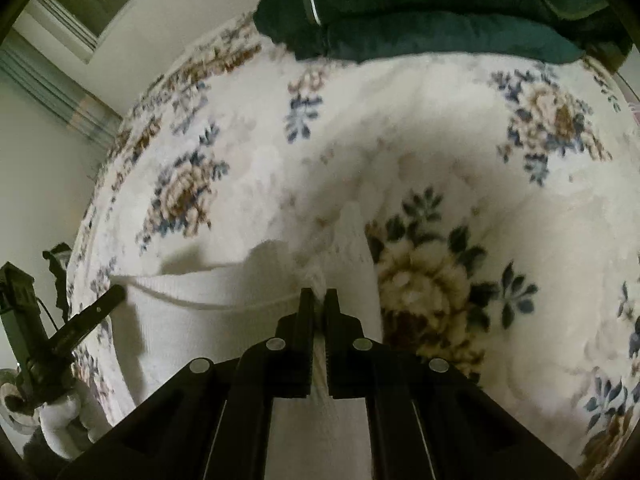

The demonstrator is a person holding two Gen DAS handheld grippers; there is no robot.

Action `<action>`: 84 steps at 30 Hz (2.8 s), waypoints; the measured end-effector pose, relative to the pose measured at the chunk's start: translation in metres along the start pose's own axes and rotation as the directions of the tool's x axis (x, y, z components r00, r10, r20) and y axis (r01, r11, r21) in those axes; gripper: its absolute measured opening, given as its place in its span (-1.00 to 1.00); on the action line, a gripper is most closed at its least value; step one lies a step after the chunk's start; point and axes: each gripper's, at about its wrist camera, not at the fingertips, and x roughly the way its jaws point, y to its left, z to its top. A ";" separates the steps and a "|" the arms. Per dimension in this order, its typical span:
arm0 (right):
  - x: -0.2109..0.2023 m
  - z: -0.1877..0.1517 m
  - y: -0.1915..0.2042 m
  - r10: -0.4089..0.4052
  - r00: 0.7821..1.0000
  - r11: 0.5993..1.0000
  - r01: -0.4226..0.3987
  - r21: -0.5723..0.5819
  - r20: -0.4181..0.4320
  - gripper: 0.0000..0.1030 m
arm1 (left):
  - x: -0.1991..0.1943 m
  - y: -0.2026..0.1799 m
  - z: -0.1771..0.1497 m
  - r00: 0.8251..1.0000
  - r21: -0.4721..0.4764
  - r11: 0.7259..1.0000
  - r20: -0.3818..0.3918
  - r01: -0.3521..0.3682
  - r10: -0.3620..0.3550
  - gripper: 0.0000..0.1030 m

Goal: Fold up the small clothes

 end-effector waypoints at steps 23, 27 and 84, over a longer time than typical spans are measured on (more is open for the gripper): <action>0.049 -0.033 -0.075 0.338 0.924 0.896 -0.258 0.362 -0.179 0.24 | 0.029 0.090 -0.057 0.941 -0.400 0.890 -0.154 0.221 -0.302 -0.28; 0.065 -0.074 -0.079 0.423 0.870 0.852 -0.288 0.437 -0.252 0.24 | 0.035 0.072 -0.080 0.926 -0.361 0.904 -0.207 0.228 -0.316 -0.32; 0.153 0.100 0.088 0.571 0.809 0.814 -0.533 0.233 -0.143 -0.19 | 0.050 0.113 0.119 0.918 -0.244 0.890 0.000 0.385 -0.397 -0.44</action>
